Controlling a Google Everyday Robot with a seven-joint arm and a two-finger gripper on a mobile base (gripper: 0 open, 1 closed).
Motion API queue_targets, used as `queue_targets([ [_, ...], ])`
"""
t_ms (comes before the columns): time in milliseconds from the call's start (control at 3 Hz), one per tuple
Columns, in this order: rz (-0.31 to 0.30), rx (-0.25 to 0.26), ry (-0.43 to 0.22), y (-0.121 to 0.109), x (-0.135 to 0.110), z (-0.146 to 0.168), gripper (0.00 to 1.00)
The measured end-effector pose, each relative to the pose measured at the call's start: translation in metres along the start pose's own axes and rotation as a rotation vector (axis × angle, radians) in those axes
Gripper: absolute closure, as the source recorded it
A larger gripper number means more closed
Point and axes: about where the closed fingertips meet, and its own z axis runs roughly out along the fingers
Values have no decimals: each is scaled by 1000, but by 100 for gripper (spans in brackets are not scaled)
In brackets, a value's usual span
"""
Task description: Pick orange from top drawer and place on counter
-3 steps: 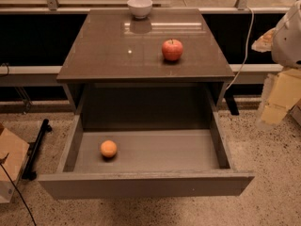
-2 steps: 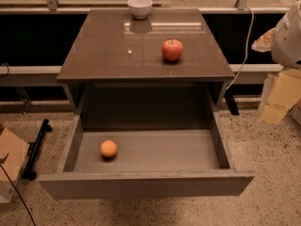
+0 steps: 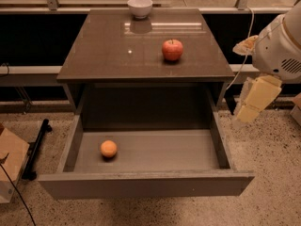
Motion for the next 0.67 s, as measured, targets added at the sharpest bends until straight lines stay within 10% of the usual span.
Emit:
queue_targets([
  [667,15,-2,-45,4,-14,17,0],
])
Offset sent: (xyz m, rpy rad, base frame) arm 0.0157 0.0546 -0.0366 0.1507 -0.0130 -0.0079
